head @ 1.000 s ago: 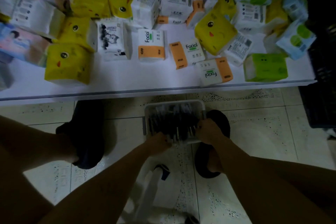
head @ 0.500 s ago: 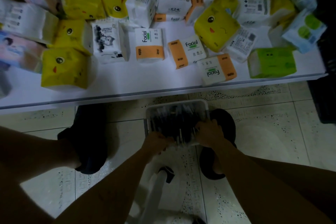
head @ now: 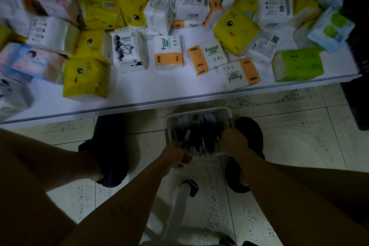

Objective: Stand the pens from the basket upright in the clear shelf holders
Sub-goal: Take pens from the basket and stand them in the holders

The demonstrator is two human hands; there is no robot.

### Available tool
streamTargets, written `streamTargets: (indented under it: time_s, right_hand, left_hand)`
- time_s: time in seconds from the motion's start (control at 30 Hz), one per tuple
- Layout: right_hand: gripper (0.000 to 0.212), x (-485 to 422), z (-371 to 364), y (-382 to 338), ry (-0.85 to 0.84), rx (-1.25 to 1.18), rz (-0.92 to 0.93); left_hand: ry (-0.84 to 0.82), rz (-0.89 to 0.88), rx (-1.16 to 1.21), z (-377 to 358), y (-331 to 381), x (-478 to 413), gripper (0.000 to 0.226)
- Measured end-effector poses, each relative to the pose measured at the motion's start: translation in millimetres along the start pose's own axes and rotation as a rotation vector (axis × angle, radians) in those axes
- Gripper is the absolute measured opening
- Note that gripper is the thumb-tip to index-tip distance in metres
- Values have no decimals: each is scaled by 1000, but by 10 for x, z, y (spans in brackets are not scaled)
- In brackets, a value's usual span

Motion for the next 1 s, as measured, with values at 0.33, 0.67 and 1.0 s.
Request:
streamTargets:
  time_s: [0.33,0.67,1.0]
  right_hand:
    - [40,412,397,0,335,-550,-154]
    - [19,1032,736,-286,214,-892,-25]
    - [24,1575,1176,-746,457,-940,153]
  left_hand:
    - [45,-247,-111,-98,155,334,32]
    - [59,-405,132,-36,504,955,17]
    - [89,-746,195,191,1039,1801,34]
Point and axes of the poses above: each hand's wrist, its own x-axis away from the middle knuckle, its own z-axis out of the back of the hand, y = z × x, the point moved 2 cm from there along -x, towards the middle knuckle, and after that the axes turned 8 degrees about x, right-handed, at the moved point
